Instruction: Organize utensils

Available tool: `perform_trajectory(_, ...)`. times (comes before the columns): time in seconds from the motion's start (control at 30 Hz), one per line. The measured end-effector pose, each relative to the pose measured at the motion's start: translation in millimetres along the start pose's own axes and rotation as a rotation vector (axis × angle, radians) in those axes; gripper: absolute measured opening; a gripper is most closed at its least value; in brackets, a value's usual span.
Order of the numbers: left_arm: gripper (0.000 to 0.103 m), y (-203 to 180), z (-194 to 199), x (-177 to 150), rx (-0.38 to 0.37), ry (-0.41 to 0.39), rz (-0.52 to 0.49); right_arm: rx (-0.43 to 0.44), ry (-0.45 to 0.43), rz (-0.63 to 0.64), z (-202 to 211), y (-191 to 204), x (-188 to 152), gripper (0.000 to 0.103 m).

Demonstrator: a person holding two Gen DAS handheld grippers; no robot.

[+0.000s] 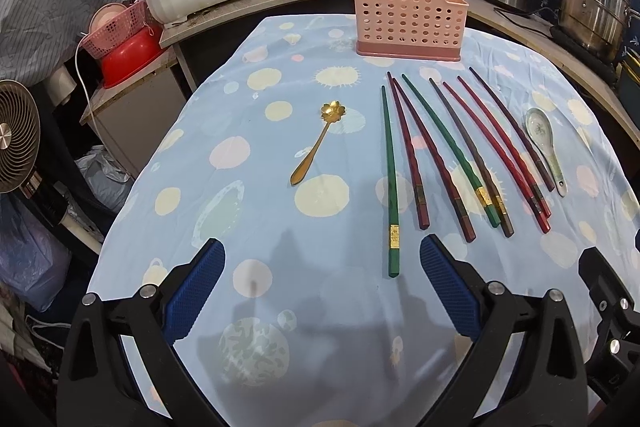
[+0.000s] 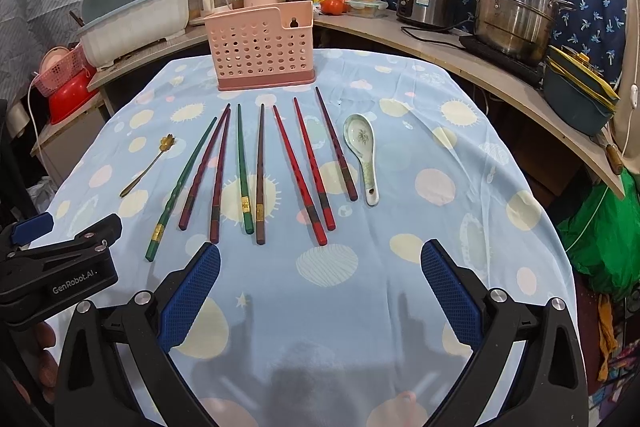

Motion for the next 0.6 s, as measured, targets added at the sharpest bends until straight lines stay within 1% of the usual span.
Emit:
perform_trajectory(0.33, 0.094, 1, 5, 3, -0.004, 0.004, 0.009, 0.000, -0.016, 0.005, 9, 3, 4, 0.097)
perform_trajectory(0.6, 0.094, 2, 11, 6, 0.001, -0.015, 0.011, 0.003, -0.022, -0.002, 12, 3, 7, 0.097)
Point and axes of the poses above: each gripper's, at about its wrist camera, not at the fingertips, and z roughly against the way its jaws point, y to its left, x to its top, the point moved 4 cm from there along -z, roughly the way its jaws point, and after that the axes turned 8 degrees about -z, right-handed, at the moved point
